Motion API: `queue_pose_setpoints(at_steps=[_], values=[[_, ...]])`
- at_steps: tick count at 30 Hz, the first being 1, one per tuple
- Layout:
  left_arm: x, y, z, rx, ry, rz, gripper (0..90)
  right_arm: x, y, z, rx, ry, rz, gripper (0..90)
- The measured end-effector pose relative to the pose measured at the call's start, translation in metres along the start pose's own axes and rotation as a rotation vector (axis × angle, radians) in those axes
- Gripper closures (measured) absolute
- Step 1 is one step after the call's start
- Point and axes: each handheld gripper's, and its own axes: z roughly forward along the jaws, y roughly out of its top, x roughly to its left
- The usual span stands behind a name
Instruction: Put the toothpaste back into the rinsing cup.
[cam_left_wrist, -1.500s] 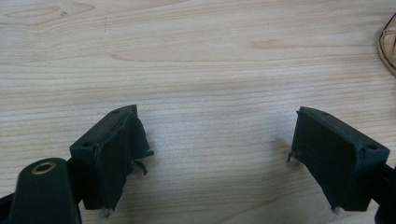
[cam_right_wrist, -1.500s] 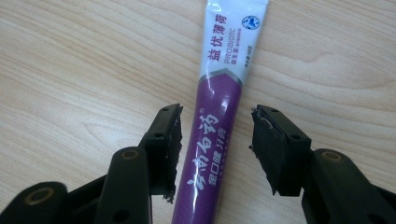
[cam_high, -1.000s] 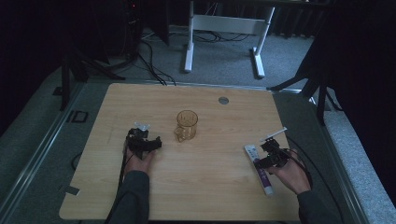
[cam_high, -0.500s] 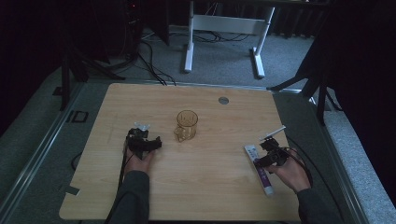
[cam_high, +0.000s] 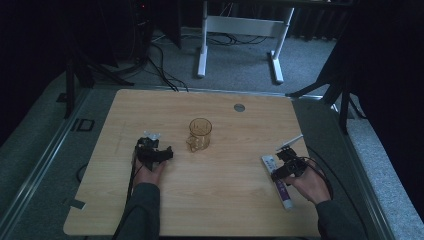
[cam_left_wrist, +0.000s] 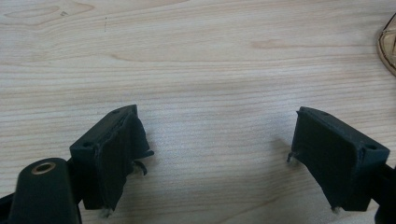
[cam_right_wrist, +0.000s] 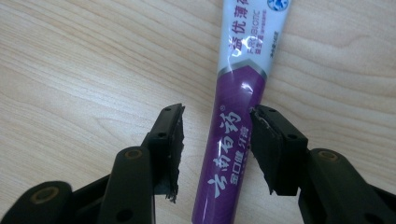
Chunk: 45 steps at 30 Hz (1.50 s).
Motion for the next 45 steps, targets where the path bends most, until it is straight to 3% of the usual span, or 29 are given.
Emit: queue_pose_setpoints(at_steps=[28,45], values=[[0.0,0.0,0.0,0.0,0.0,0.0,15.4,0.0,0.0,0.01,0.046,0.012,0.018,55.7],[0.0,0.0,0.0,0.0,0.0,0.0,15.4,-0.004,0.0,0.017,0.091,-0.019,0.039,57.7]])
